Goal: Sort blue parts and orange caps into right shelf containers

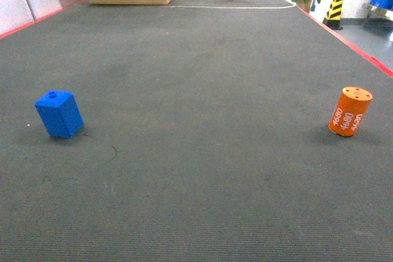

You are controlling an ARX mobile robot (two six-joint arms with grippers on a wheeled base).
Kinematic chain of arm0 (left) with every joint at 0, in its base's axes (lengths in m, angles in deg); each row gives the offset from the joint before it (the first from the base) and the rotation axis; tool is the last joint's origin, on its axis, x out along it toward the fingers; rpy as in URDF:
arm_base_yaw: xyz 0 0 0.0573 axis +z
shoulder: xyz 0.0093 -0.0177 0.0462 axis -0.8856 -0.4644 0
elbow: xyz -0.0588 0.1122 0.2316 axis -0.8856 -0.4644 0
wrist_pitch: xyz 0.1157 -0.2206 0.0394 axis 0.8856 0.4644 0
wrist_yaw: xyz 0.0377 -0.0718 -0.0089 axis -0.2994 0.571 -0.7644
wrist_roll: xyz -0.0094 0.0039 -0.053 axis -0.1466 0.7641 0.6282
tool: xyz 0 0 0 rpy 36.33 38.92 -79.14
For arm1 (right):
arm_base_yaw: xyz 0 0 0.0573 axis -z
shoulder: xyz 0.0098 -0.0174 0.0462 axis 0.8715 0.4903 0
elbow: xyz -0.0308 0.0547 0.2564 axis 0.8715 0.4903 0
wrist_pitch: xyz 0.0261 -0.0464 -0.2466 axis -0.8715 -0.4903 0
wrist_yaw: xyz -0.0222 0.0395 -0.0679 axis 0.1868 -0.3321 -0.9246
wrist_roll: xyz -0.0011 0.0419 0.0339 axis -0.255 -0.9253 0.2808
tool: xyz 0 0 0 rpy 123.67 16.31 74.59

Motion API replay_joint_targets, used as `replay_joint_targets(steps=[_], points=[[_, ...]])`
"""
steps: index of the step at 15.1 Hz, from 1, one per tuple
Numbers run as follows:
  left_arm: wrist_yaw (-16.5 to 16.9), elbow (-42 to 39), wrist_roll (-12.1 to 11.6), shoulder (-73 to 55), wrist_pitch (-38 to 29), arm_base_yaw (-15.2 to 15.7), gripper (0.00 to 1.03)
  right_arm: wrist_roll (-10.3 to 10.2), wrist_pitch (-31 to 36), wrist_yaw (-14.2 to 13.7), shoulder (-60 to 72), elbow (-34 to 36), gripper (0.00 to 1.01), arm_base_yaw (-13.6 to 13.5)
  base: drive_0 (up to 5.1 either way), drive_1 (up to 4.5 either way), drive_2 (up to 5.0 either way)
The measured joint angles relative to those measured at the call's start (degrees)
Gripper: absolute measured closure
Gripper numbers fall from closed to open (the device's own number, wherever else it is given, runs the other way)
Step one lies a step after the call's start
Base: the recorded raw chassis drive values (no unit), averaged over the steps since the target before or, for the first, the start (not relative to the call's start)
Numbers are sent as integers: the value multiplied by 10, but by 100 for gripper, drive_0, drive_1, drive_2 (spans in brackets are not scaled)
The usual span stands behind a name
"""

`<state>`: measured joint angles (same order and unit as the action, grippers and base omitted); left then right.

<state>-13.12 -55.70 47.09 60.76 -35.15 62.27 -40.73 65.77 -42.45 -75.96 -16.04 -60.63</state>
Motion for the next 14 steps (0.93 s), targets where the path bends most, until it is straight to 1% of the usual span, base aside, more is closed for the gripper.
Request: replay_joint_targets(steps=[14], points=[[0,0,0,0,0,0,5,0,0,0,0,0,3,0,0,0,0]])
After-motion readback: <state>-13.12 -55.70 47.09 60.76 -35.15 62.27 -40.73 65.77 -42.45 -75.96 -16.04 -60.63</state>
